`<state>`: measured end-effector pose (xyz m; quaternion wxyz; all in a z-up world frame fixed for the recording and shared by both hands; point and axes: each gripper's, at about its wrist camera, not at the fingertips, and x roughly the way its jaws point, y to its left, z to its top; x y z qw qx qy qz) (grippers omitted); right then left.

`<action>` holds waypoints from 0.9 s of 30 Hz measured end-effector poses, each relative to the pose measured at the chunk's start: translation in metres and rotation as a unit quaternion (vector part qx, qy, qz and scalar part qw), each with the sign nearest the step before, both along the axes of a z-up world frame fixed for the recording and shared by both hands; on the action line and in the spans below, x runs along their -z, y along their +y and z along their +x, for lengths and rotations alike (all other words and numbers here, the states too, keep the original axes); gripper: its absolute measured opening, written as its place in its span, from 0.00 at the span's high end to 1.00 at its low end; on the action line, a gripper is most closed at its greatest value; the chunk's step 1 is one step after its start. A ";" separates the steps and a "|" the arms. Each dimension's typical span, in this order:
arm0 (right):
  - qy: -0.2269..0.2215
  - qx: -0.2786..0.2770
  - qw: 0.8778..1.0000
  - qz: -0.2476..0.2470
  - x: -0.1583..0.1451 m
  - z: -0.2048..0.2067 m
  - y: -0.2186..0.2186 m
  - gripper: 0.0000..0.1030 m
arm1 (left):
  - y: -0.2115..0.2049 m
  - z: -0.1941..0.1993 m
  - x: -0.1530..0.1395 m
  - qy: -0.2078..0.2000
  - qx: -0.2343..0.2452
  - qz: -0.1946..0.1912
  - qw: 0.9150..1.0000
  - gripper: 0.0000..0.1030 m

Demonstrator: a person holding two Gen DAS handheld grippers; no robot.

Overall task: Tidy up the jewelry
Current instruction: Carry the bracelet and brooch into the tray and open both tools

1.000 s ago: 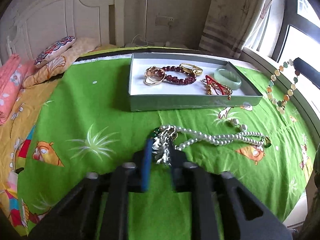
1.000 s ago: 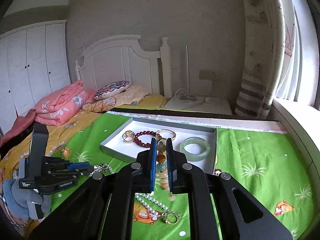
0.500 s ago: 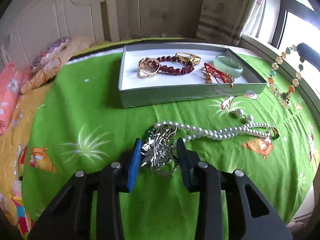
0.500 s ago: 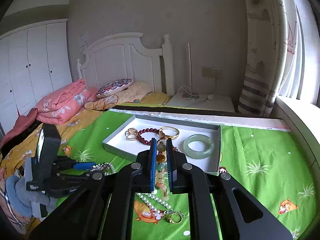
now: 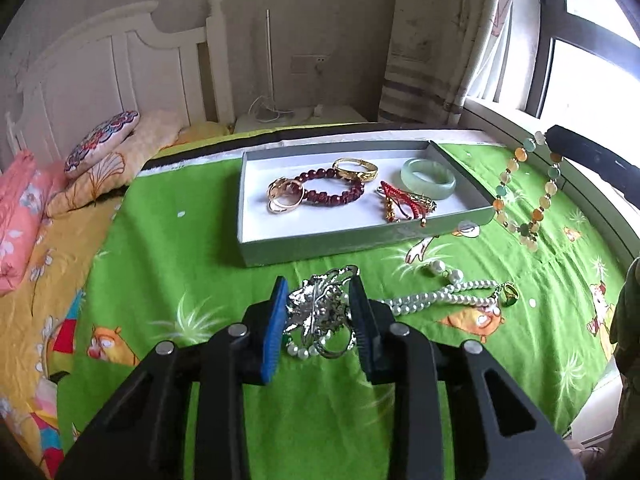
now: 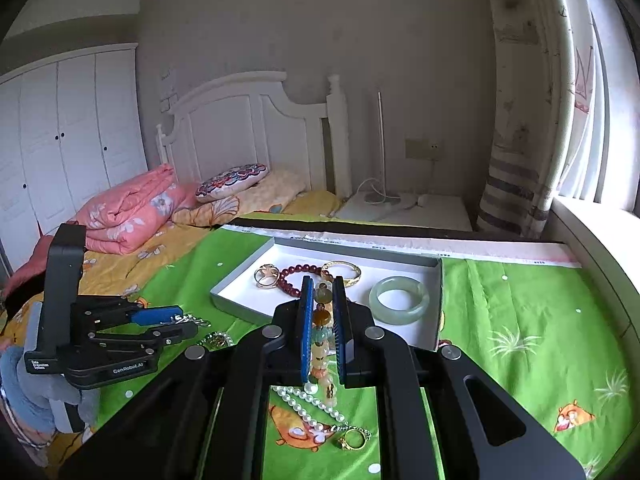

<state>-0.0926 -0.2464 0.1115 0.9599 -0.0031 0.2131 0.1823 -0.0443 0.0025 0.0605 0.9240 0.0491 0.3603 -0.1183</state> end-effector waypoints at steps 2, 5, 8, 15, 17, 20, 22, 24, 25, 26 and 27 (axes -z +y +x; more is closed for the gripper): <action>0.000 -0.002 1.000 -0.003 0.000 0.003 0.001 0.90 | -0.003 0.004 -0.001 0.000 0.002 0.003 1.000 0.70; 0.005 -0.005 1.000 -0.003 0.000 0.010 0.003 0.90 | -0.005 0.010 -0.004 -0.001 0.004 0.004 1.000 0.70; 0.009 -0.006 1.000 -0.006 0.000 0.017 0.005 0.90 | -0.008 0.016 -0.009 -0.004 0.006 0.004 1.000 0.70; 0.019 -0.012 1.000 -0.009 0.001 0.042 0.010 0.90 | -0.011 0.037 -0.014 -0.004 0.009 0.003 1.000 0.70; 0.022 -0.013 1.000 -0.009 0.002 0.051 0.012 0.90 | -0.011 0.045 -0.015 -0.003 0.009 0.002 1.000 0.70; 0.027 -0.013 1.000 -0.009 0.005 0.066 0.013 0.90 | -0.013 0.058 -0.014 0.000 0.010 0.002 1.000 0.70; 0.031 -0.013 0.999 -0.007 0.006 0.076 0.013 0.90 | -0.015 0.066 -0.014 0.001 0.011 0.000 1.000 0.70; 0.033 -0.013 0.999 -0.007 0.006 0.087 0.013 0.90 | -0.017 0.073 -0.014 0.002 0.011 -0.003 1.000 0.70; 0.033 -0.013 0.999 -0.008 0.006 0.090 0.013 0.90 | -0.018 0.077 -0.013 0.002 0.012 -0.004 1.000 0.70; 0.034 -0.012 0.999 -0.009 0.006 0.096 0.012 0.90 | -0.018 0.081 -0.013 0.001 0.012 -0.006 1.000 0.70; 0.036 -0.011 0.999 -0.010 0.006 0.101 0.012 0.90 | -0.019 0.085 -0.014 0.001 0.011 -0.008 1.000 0.70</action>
